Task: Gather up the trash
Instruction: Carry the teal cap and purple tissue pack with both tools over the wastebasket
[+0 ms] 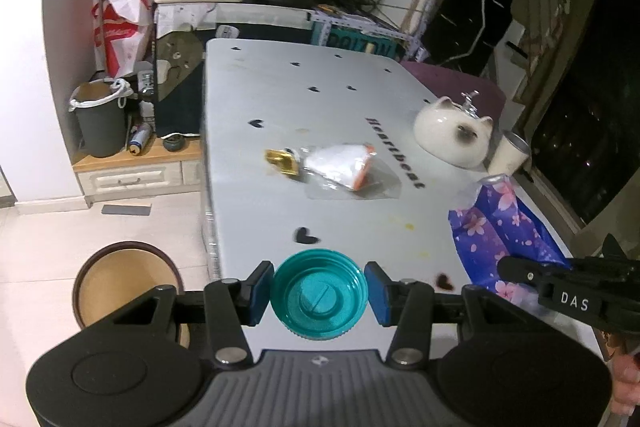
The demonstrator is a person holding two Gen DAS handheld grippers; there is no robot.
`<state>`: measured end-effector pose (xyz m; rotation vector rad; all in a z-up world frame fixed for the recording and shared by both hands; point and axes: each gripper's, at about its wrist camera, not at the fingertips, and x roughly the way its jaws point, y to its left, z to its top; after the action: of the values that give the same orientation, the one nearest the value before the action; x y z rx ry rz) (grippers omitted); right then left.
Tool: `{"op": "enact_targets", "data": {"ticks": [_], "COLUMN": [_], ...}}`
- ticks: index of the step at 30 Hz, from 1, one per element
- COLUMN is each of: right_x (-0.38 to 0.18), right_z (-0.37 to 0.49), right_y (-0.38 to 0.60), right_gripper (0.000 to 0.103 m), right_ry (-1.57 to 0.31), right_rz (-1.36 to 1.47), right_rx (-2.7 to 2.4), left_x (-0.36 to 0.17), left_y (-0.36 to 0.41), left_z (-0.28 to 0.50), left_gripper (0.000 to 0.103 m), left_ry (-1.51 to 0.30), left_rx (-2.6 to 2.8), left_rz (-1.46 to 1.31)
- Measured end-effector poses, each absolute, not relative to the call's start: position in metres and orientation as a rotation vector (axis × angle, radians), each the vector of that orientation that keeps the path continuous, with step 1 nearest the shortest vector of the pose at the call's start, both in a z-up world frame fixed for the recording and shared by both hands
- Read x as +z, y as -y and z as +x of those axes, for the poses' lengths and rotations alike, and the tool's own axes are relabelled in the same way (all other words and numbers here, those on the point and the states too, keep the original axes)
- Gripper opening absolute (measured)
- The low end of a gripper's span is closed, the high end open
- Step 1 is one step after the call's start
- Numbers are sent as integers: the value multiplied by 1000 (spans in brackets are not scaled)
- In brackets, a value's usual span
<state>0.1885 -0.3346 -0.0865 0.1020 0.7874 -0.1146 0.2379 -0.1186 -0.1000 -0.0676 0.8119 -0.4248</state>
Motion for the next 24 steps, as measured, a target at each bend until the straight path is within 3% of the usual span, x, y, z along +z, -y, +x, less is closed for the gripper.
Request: {"op": "enact_targets", "data": {"ticks": [24], "right_x": [-112], "right_z": [308], "right_y": [146], "right_gripper": [16], "right_ry": [-856], "right_rz": [123], "right_rx": [-43], "left_x": [-124], "left_y": [-91], "left_z": [356], "left_gripper": [50], "left_ry": [-871], "left_rx": [-297], "left_rz": [-136]}}
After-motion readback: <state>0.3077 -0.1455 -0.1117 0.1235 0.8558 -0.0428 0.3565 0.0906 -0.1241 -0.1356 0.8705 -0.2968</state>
